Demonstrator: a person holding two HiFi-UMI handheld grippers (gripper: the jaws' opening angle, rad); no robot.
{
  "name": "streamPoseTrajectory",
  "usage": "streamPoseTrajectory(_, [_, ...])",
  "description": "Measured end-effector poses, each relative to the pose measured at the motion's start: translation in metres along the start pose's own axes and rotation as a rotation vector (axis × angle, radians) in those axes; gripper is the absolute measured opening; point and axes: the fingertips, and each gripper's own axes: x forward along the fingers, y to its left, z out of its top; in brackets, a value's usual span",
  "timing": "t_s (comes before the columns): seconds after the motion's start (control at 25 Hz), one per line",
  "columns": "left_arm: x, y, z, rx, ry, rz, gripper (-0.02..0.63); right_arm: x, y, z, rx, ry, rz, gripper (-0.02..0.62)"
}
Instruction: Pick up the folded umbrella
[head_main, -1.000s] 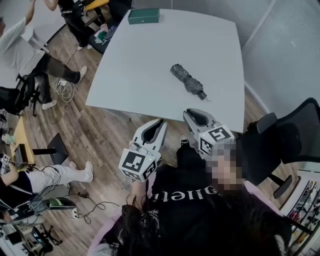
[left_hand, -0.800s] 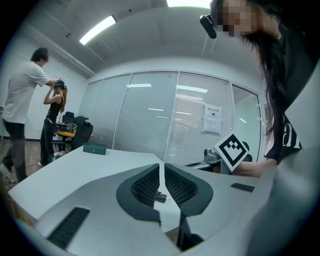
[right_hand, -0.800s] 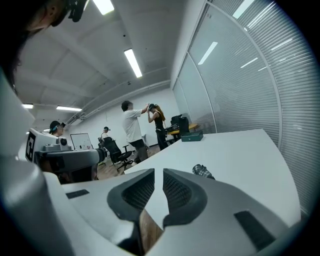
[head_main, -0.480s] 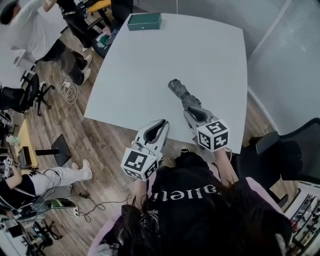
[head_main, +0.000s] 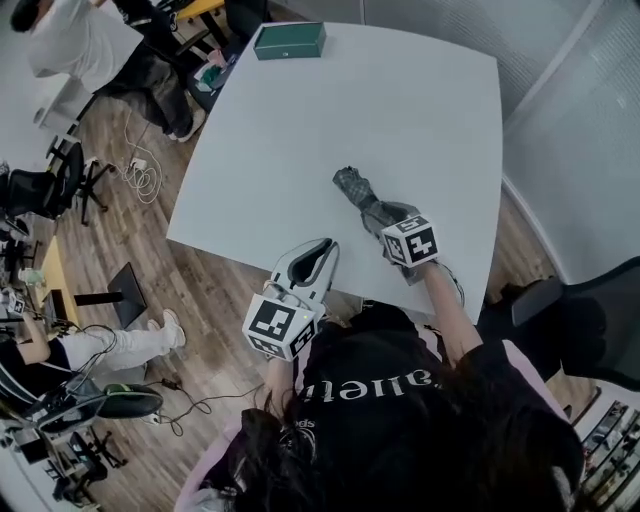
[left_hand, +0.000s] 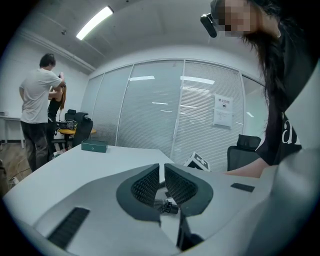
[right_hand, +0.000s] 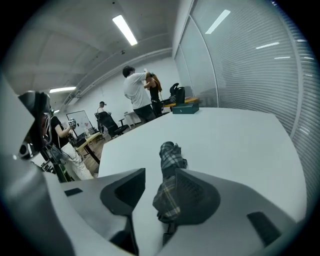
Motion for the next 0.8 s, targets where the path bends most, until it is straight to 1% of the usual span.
streamPoseTrajectory(0.16, [0.008, 0.001, 0.000, 0.003, 0.013, 0.004, 0.049, 0.028, -0.017, -0.009, -0.014, 0.073, -0.011, 0.234])
streamPoseTrajectory(0.32, [0.016, 0.003, 0.001, 0.009, 0.021, 0.012, 0.049, 0.056, -0.028, -0.011, -0.013, 0.117, -0.015, 0.275])
streamPoseTrajectory(0.48, [0.014, 0.005, 0.002, 0.007, 0.024, 0.025, 0.049, 0.077, -0.035, -0.017, -0.062, 0.184, -0.052, 0.285])
streamPoseTrajectory(0.6, [0.010, 0.006, -0.001, 0.006, 0.032, 0.040, 0.049, 0.089, -0.036, -0.028, -0.069, 0.228, -0.053, 0.288])
streamPoseTrajectory(0.68, [0.007, 0.009, -0.003, 0.003, 0.036, 0.052, 0.049, 0.094, -0.036, -0.030, -0.066, 0.231, -0.064, 0.291])
streamPoseTrajectory(0.8, [0.003, 0.014, -0.005, -0.003, 0.036, 0.068, 0.049, 0.098, -0.037, -0.030, -0.076, 0.207, -0.081, 0.291])
